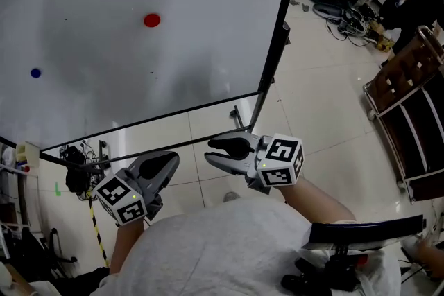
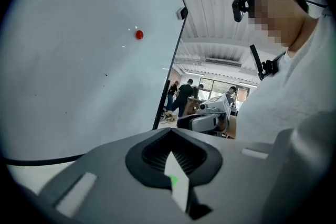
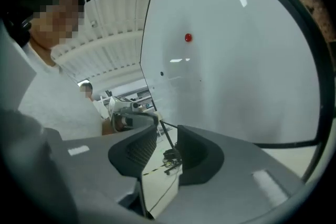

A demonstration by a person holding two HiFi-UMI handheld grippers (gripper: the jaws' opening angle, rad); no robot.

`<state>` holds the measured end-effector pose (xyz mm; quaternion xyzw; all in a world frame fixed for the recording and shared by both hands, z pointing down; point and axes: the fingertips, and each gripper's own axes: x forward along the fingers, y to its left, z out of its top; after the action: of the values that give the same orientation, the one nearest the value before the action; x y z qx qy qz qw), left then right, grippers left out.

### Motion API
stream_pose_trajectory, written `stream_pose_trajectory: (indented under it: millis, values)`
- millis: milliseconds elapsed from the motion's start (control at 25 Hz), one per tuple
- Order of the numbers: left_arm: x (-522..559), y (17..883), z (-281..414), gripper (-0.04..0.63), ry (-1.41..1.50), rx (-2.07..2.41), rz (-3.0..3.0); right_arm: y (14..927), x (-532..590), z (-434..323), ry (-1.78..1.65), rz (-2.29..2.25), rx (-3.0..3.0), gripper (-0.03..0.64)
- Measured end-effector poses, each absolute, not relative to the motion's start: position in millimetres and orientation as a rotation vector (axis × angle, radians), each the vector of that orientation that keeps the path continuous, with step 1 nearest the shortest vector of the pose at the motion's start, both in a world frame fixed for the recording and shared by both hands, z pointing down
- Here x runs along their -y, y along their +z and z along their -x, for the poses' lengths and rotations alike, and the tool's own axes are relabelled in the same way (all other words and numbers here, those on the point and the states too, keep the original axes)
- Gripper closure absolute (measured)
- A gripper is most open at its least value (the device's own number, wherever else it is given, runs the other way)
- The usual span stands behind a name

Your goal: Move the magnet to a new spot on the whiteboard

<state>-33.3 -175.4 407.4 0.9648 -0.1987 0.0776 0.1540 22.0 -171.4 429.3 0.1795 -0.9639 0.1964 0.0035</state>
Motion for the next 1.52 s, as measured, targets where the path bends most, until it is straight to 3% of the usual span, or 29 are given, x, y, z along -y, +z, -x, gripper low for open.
stream_pose_trajectory:
  millis: [280, 400, 600, 840, 1160, 1320, 1520]
  values:
    - [120, 409, 45, 0.607, 0.254, 0.434, -2.825, 424, 122, 25, 0.628, -0.561, 3.077, 0.546]
    - [89, 426, 75, 0.607, 0.276, 0.428, -2.804, 429, 93, 46, 0.653, -0.596, 3.083, 0.61]
    - [68, 438, 142, 0.609, 0.242, 0.553, -2.702, 437, 57, 79, 0.68, -0.624, 3.051, 0.612]
    - [53, 431, 183, 0.611, 0.235, 0.676, -2.655, 439, 32, 84, 1.073, -0.469, 3.128, 0.624]
    - [44, 396, 125, 0.613, 0.118, 0.666, -2.75, 393, 20, 45, 0.391, -0.651, 3.101, 0.622]
    - [37, 380, 75, 0.613, 0.173, 0.527, -2.871, 396, 28, 26, 0.365, -0.696, 3.075, 0.619]
    - [34, 388, 64, 0.614, 0.248, 0.532, -2.878, 402, 35, 20, 0.37, -0.694, 3.058, 0.617]
